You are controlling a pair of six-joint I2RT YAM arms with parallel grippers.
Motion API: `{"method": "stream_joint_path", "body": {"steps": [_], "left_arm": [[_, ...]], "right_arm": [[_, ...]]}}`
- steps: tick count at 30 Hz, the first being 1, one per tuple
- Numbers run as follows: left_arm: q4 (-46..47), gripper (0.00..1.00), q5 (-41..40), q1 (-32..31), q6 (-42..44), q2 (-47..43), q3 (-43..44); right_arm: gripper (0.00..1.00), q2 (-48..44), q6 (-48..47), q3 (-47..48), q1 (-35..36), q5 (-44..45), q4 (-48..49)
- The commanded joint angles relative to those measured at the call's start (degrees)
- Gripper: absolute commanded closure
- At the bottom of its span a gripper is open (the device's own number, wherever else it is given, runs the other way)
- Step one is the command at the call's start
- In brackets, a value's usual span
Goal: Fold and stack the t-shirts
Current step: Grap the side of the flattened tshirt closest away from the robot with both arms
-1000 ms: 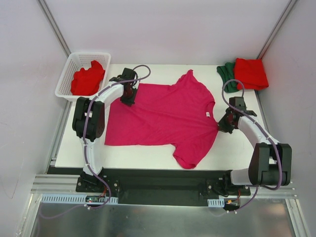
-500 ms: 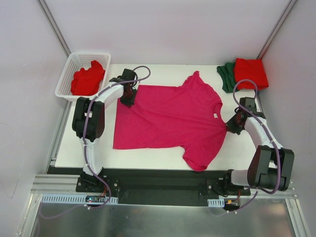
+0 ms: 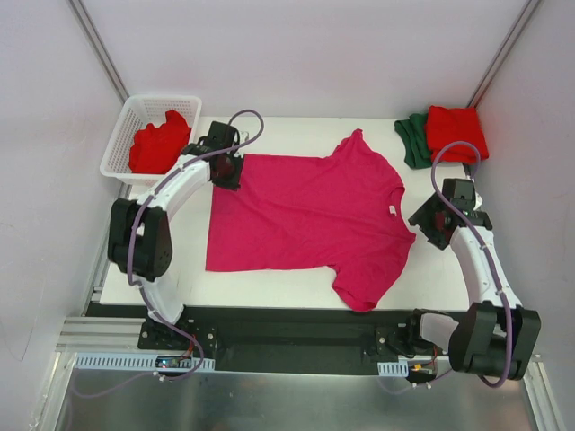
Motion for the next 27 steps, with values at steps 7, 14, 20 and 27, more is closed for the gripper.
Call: {"method": "stream_joint_path", "body": {"steps": [7,14,20,27], "left_arm": [[4.75,1.00,0.43,-8.86,-15.13,-21.99,-20.84],[9.95,1.00,-5.37,-11.51,-22.01,-33.86,-34.39],[9.87,1.00,-8.80,-11.59,-25.61,-37.47,-40.54],[10.04,1.00,-11.00,-11.59,-35.09,-43.71,-48.18]], "right_arm": [[0.34,-13.73,1.41,-6.14,11.35,-0.77,-8.68],[0.34,-22.96,3.69,-9.92,16.89,1.34,-16.67],[0.34,-29.99,5.89,-12.39,19.70,1.25,-22.21],[0.34,-33.69,9.84,-13.00,25.06,1.07,-25.92]]}}
